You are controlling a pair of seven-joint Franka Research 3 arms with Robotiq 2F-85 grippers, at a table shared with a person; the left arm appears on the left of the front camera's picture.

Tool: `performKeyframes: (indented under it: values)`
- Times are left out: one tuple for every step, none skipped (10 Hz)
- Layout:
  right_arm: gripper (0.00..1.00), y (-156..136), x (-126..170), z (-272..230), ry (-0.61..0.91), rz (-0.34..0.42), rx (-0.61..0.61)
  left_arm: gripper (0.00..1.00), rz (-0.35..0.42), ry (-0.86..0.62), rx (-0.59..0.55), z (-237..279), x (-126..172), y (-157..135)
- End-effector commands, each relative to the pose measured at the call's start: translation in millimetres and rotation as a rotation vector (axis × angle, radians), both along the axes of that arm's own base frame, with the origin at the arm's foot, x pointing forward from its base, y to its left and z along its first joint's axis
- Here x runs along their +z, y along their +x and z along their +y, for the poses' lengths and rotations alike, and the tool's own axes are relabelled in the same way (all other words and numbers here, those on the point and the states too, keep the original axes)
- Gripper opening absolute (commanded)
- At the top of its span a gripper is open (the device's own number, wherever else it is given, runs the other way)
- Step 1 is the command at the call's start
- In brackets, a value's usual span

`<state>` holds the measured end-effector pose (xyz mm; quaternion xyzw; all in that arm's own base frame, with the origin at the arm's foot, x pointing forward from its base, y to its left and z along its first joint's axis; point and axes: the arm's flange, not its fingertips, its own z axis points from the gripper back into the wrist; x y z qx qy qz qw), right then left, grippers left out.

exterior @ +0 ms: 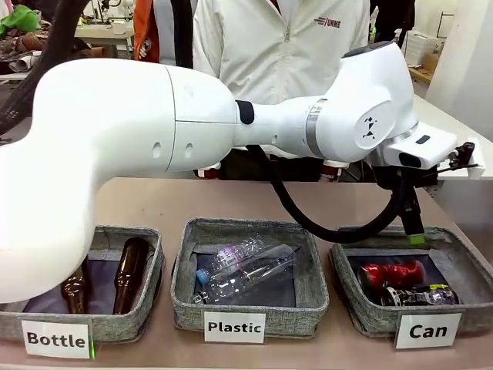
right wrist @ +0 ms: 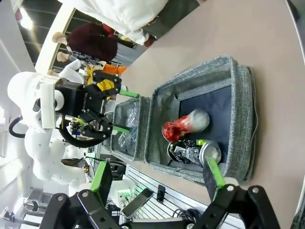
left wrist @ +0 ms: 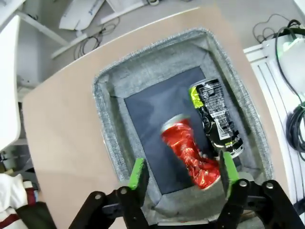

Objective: Sort the can waste into the basket.
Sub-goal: Pick up the can waste from the table and place it in the right Fabric basket.

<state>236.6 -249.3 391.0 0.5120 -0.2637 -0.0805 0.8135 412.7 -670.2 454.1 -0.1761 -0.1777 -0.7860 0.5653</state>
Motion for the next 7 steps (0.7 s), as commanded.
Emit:
performKeyframes:
  values:
    - [1.00, -2.2, 2.8, 2.8, -0.006, 0.007, -0.004, 1.00, 0.002, 0.002, -0.010, 4.4, 7.5, 0.0]
    - [1.00, -2.2, 2.8, 2.8, -0.006, 0.007, -0.004, 1.00, -0.003, -0.008, -0.014, 11.6, 10.3, -2.0]
    - [1.00, -2.2, 2.8, 2.8, -0.006, 0.007, -0.004, 1.00, -0.015, -0.013, -0.008, 18.9, 12.6, -4.5]
    - [1.00, -2.2, 2.8, 2.8, -0.006, 0.007, -0.004, 1.00, -0.002, 0.020, 0.068, 32.3, 18.7, -4.9]
    - [1.00, -2.2, 2.8, 2.8, -0.006, 0.007, -0.004, 1.00, 0.057, 0.048, 0.120, 60.8, 26.9, -6.8]
    - [1.00, 0.0, 0.0, 0.1, 0.000, 0.000, 0.000, 1.00, 0.130, 0.123, 0.179, 104.3, 34.8, -5.1]
    - [1.00, 14.7, 8.0, 20.8, 0.044, -0.046, 0.031, 1.00, 0.221, 0.180, 0.226, 145.5, 41.9, -4.6]
